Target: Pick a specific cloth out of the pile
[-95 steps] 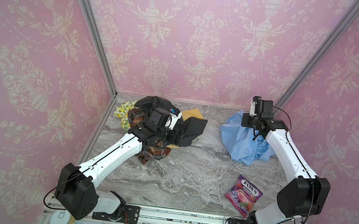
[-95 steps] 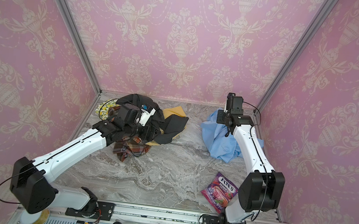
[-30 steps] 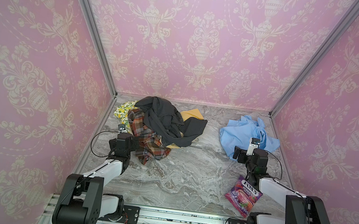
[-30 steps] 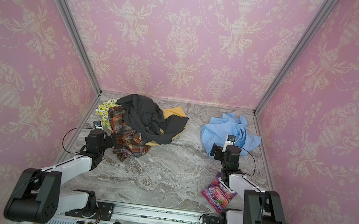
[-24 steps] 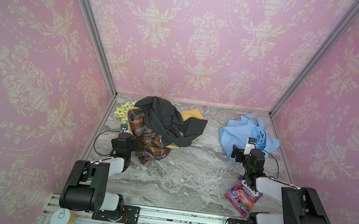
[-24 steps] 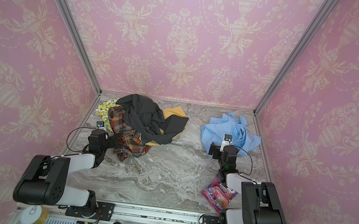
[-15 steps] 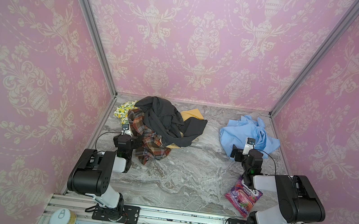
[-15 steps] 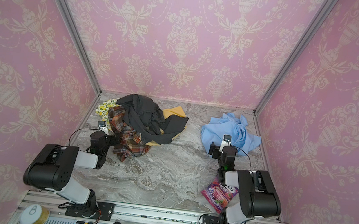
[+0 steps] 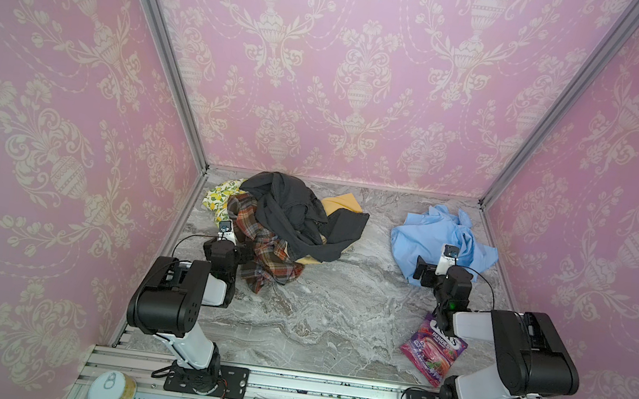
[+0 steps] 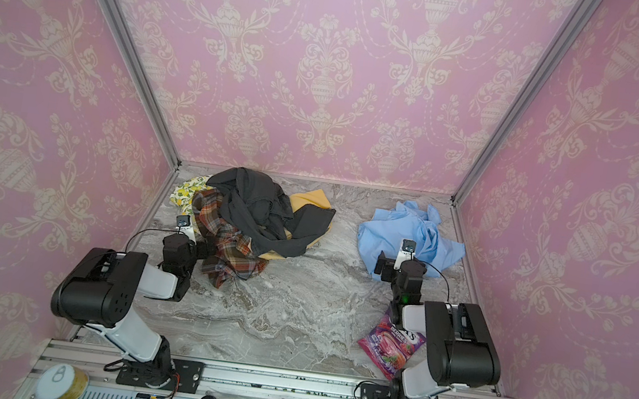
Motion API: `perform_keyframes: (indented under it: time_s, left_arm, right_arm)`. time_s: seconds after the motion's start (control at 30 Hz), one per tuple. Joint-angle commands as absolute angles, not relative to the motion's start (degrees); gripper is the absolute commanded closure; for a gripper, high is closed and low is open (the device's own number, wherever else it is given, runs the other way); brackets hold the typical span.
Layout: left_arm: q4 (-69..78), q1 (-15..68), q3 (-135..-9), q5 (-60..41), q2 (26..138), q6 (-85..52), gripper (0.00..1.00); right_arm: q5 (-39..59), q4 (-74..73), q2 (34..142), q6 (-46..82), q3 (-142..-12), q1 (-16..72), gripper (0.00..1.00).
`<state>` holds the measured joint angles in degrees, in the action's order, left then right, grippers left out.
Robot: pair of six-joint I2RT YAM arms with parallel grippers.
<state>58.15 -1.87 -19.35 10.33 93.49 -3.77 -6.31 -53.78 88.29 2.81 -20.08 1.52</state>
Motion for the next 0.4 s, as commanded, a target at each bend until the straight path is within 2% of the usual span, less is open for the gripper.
perform_keyframes:
  time_s: [0.0,0.37]
  left_arm:
    - [59.12,-1.47,-19.84,9.14,93.69,-2.06,0.01]
    - [59.32,-1.48,-19.77,9.14,93.69,-2.10,0.01]
  right_arm:
    - [-5.71,-55.46,88.50,2.92,-20.13,1.69,0.00]
    - [-3.34,-54.38,88.53,2.46,-20.76,1.41,0.00]
